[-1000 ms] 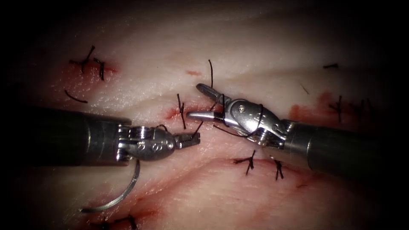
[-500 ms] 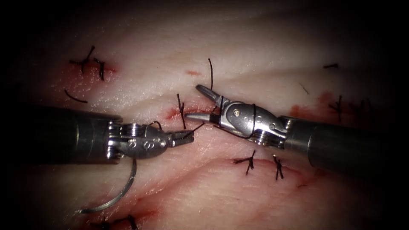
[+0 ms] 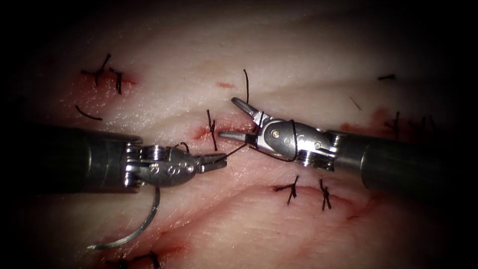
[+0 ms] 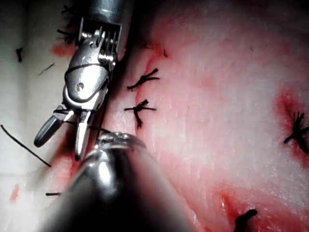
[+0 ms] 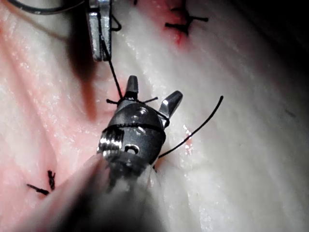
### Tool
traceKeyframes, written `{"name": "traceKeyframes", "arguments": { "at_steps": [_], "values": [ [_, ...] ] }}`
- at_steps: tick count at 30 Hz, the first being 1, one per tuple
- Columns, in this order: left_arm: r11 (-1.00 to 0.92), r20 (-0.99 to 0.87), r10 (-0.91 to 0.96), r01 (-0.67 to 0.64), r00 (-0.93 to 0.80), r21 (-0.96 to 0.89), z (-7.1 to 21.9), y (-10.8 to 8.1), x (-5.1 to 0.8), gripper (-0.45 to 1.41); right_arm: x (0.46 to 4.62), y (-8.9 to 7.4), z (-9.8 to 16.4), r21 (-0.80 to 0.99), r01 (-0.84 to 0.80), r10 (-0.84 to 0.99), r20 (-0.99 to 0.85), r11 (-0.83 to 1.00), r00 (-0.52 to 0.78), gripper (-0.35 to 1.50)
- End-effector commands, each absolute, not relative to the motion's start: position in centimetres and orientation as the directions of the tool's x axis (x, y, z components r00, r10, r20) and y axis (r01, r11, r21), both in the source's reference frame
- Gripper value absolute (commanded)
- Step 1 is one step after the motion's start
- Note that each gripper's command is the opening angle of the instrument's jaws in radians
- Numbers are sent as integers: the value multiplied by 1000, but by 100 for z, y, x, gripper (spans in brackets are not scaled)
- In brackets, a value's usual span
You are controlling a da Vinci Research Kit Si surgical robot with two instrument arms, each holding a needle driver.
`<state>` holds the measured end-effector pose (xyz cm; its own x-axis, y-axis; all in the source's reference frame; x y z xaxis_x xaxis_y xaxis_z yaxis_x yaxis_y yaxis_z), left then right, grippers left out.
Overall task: Wound Closure
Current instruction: With the right tool, grab the short suture end.
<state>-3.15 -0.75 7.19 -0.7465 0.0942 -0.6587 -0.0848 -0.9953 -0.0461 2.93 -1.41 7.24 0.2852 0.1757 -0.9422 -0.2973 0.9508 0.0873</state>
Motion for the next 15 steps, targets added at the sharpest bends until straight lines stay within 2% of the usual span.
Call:
{"name": "traceKeyframes", "arguments": {
  "at_steps": [1,7,9,15],
  "values": [
    [-995,-660,94,-86,-745,-46,724,-72,-322,-45,302,-138,725,116,-311,211,-933,943,291,68],
    [-994,-664,103,-94,-741,-50,728,-66,-321,-45,301,-136,728,151,-385,302,-879,910,369,78],
    [-994,-663,106,-100,-741,-48,731,-60,-321,-45,300,-132,732,224,-476,409,-850,851,331,78],
    [-992,-665,116,-118,-738,-42,735,-47,-320,-45,299,-123,738,303,-589,536,-801,749,268,93]
  ]
}}
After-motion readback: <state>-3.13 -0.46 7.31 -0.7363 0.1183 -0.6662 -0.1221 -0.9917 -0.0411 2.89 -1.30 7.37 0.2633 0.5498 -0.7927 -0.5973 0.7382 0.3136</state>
